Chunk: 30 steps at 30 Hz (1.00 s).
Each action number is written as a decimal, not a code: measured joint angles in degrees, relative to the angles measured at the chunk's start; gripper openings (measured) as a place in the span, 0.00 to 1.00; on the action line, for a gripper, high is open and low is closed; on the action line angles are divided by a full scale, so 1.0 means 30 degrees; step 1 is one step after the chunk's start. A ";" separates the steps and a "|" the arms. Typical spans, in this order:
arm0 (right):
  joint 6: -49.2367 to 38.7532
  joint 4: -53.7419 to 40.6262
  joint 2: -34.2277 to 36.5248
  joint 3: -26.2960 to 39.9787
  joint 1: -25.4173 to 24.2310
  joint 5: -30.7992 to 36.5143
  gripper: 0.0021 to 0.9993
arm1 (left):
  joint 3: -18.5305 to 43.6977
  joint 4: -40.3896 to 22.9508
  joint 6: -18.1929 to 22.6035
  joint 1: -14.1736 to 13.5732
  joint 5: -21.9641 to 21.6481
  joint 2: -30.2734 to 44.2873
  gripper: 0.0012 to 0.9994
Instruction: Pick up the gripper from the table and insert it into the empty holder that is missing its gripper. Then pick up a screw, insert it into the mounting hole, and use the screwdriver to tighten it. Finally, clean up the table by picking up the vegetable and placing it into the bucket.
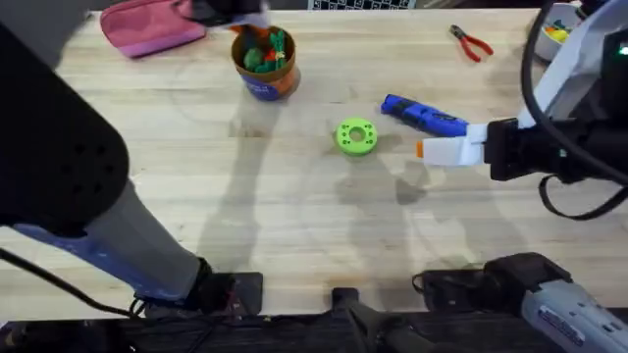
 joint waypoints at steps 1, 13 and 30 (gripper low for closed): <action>-0.0005 -0.0007 0.0000 0.0000 0.0000 0.0000 0.99 | 0.0000 0.0287 0.0000 -0.0370 -0.0057 0.0045 0.03; -0.0007 -0.0003 0.0000 0.0000 -0.0003 -0.0003 0.99 | 0.0000 0.0762 0.0058 -0.0689 -0.0906 0.1726 0.77; -0.0004 -0.0004 0.0004 0.0000 0.0000 0.0000 0.99 | -0.0911 -0.3428 -0.0007 -0.0696 -0.1298 -0.3044 0.99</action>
